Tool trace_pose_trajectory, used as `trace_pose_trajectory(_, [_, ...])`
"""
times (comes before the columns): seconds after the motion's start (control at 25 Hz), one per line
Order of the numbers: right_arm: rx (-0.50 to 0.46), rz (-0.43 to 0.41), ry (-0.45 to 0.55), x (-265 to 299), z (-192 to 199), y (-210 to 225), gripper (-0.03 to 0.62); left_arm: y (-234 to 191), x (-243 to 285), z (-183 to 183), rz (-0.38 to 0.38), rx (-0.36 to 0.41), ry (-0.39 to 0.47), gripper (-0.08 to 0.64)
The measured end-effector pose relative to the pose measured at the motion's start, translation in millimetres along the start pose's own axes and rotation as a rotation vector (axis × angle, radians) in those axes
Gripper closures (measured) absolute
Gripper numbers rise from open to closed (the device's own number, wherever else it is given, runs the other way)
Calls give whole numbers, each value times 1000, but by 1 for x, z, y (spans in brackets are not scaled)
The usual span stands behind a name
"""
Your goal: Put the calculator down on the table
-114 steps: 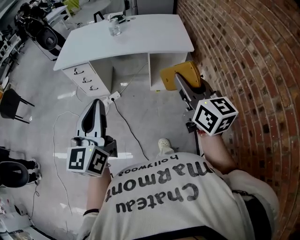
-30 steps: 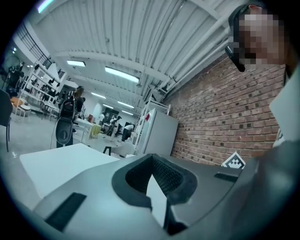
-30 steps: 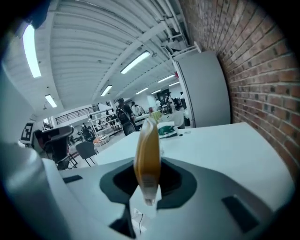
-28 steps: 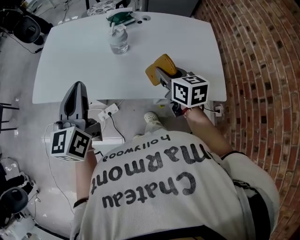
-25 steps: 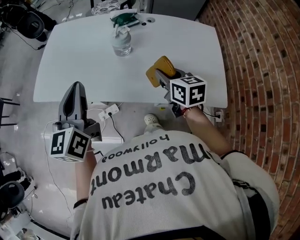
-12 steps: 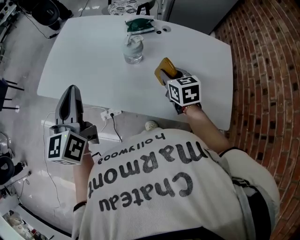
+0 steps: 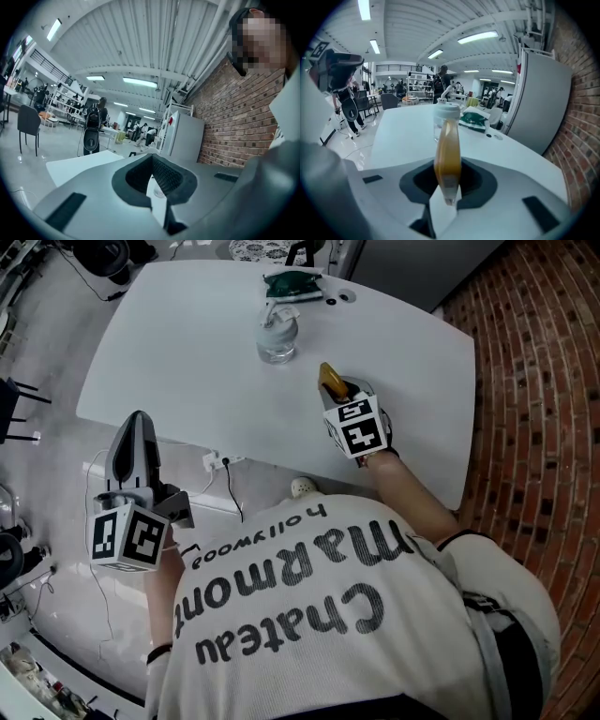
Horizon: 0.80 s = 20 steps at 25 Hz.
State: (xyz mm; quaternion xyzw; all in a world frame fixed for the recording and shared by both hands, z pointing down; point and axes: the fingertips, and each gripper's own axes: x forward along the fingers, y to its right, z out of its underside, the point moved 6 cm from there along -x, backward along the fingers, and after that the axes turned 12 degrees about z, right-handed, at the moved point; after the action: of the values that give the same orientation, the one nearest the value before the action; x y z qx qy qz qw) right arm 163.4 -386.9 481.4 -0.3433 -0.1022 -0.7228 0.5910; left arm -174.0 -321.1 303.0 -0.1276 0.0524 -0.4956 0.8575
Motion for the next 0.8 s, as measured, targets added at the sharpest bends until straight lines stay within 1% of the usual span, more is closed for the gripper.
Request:
trace_pose_trajectory(0.16, [42,-26,-17,4,7,-11,499,-4,-8,4,-22,-5,-12,559])
trace_pose_trajectory(0.4, [21,-37,-5,3,4,-27,499,-6,-20,4,-37,-10,-8,560])
trace_pose_trajectory(0.68, [-43,-80,-3,0,2,-50,477,-5,-35,2,-56,-8,3,560])
trace_pose_trajectory(0.8, [-111,-80,3,-1,1,-60,477,-5,-43,1,-69,-6,7,559])
